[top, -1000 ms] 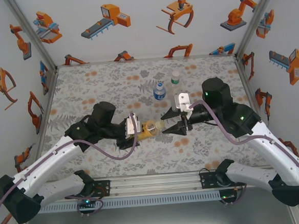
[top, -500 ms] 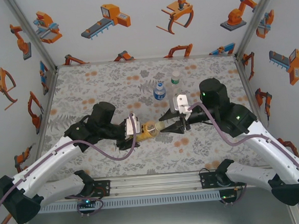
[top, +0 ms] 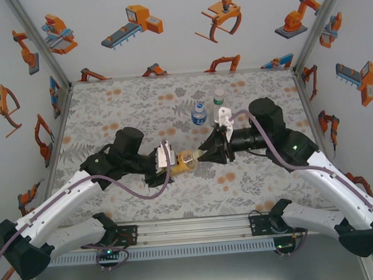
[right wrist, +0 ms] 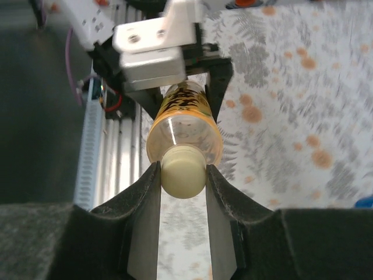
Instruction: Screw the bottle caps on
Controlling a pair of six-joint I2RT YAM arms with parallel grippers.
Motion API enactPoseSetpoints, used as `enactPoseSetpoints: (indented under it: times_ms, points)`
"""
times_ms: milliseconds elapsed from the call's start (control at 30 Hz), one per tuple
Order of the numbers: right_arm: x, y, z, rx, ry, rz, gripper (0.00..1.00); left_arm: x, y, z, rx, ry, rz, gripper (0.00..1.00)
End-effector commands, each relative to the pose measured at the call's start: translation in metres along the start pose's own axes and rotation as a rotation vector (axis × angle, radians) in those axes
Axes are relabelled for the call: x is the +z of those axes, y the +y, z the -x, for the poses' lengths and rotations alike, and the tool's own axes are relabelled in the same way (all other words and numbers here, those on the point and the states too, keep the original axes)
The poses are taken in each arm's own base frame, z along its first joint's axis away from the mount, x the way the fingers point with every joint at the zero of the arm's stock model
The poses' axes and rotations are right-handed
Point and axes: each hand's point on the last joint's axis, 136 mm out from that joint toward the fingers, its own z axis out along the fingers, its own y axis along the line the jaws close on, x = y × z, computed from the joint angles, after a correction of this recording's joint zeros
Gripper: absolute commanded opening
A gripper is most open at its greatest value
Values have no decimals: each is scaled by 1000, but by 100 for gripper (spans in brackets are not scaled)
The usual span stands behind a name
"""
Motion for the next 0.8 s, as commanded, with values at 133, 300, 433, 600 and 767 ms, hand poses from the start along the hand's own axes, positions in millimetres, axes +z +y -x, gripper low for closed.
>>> enactPoseSetpoints:
  times_ms: [133,300,433,600,767]
  points:
    - [-4,-67,-28,976,-124,-374,0,1,24,26,31,-70,86,0]
    - [-9,-77,-73,1467,-116,-537,0,1,35,25,19,-58,141,0]
    - [-5,-80,-66,1508,-156,-511,0,1,41,22,16,-42,172,0]
    - [-13,-83,-51,1355,-136,-544,0,2,40,23,16,-43,164,0]
    - [-22,-78,-14,1014,-141,-495,40,2,33,24,22,-51,130,0]
